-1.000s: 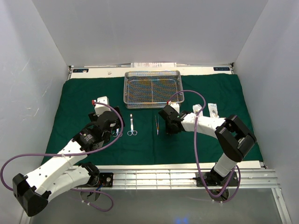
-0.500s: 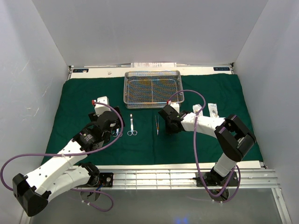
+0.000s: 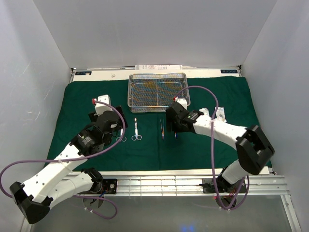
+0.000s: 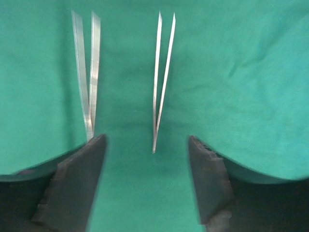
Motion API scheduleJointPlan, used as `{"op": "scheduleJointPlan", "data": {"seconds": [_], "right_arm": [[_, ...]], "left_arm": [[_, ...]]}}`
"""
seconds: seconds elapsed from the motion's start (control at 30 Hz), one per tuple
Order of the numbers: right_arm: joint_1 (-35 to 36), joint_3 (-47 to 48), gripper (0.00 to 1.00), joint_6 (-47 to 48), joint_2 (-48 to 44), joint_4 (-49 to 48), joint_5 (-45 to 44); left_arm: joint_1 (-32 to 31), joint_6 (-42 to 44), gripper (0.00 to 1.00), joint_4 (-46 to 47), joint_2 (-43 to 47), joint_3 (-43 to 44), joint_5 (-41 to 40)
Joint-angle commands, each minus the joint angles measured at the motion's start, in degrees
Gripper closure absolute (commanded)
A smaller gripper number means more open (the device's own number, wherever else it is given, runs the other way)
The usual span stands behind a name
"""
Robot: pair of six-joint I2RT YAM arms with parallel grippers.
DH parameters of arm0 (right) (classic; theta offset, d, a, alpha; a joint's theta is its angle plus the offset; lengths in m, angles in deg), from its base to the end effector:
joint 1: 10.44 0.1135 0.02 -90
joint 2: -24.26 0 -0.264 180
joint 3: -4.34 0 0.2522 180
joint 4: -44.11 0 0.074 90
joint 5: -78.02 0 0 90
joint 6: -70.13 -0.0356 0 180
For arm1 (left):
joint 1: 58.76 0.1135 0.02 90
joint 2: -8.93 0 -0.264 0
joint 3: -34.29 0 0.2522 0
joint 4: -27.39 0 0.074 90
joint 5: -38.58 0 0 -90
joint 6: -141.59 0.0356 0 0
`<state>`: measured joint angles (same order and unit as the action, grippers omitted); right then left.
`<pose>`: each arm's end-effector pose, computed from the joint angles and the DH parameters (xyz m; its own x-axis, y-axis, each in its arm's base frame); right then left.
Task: Open and lay out the surgical kit
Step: Adjust the medical item in the surgical kit, then reset both arms
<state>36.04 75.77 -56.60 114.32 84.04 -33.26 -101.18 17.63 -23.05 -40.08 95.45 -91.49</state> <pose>0.2264 0.2196 0.2055 -0.7970 -0.0300 -0.6032 -0.0857 0.9943 0.0638 0.1431 -0.0997 0.3031 -0.4594 -0.1593 -0.8738 -0.1367 0.9847 -0.1076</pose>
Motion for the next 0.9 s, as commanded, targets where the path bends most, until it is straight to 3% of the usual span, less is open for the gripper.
{"op": "scheduleJointPlan", "data": {"seconds": [0.0,0.03,0.23,0.3,0.37,0.47,0.87], "right_arm": [[-0.6,4.6,0.23,3.7,-7.3,2.0,-3.5],[-1.6,4.8,0.15,4.4,-8.6,2.2,-3.5],[-7.4,7.8,0.02,10.6,-19.6,7.4,-6.6],[-10.4,10.1,0.02,14.1,-23.9,9.0,-8.6],[-12.5,11.6,0.10,17.3,-27.8,9.3,-10.1],[-15.1,15.0,0.10,24.3,-31.9,9.8,-13.9],[-15.8,27.8,0.10,45.2,-44.4,10.1,-31.4]], "left_arm": [[0.3,2.5,0.02,-2.3,1.1,7.9,-2.6],[0.3,3.2,0.02,-2.8,1.4,9.2,-3.7],[0.3,11.7,0.02,-2.6,2.8,19.9,-8.0],[0.3,13.9,0.02,-2.6,3.0,22.6,-10.0],[0.3,17.9,0.02,-1.7,3.2,26.3,-11.5],[0.3,23.4,0.02,0.1,3.7,30.3,-13.0],[0.4,33.7,0.02,2.9,8.1,40.9,-16.1]]}}
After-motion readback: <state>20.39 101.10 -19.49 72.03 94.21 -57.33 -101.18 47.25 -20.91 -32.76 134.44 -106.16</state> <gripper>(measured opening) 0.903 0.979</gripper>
